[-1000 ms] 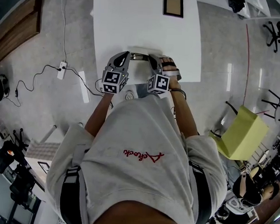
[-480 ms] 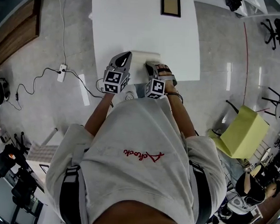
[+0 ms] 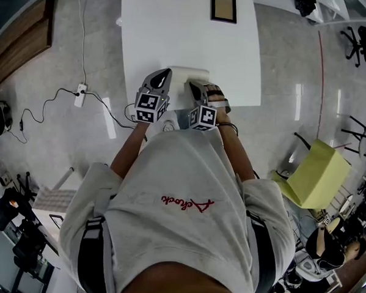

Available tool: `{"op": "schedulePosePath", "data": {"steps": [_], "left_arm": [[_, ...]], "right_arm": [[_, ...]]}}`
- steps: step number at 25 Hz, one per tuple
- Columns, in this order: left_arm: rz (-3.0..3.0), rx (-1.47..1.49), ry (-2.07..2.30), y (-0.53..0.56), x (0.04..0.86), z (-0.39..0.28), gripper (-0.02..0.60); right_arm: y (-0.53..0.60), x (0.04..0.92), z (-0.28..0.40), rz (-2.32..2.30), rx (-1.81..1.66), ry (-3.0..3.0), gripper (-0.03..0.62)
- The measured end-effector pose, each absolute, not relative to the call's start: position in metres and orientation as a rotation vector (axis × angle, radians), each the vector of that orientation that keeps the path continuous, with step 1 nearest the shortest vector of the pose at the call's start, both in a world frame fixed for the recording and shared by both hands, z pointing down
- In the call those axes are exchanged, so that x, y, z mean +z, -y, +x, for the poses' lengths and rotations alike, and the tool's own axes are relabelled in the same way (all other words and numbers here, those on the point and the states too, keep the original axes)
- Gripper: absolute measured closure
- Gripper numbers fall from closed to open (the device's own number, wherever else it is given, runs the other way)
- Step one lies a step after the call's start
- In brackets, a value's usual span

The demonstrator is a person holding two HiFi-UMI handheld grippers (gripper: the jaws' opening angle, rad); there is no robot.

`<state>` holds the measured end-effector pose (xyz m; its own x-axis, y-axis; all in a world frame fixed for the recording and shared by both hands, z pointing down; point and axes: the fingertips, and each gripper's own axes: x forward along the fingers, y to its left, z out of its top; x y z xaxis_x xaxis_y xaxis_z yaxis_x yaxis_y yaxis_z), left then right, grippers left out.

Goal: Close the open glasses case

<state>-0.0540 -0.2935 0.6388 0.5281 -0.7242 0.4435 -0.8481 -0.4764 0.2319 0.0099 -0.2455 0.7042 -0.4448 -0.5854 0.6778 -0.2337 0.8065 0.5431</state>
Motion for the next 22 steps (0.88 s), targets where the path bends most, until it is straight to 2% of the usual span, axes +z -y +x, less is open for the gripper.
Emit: {"op": "schedulePosePath", "data": {"steps": [5,12,15,22], "left_arm": [[2.344,0.407,1.289,0.292,0.641,-0.054,0.563],[2.344,0.401,1.292,0.292,0.641,-0.053,0.563],[2.345,0.390,1.300,0.293,0.638,-0.052,0.563],[2.359,0.375,1.308,0.291,0.632,-0.049,0.563]], "right_arm": [[0.255,0.687,0.013,0.756,-0.351,2.114,0.589],[0.296,0.644,0.040,1.368,0.456,2.367,0.589],[0.306,0.635,0.054,1.512,0.680,2.398,0.589],[0.304,0.629,0.063,1.542,0.594,2.373,0.591]]}}
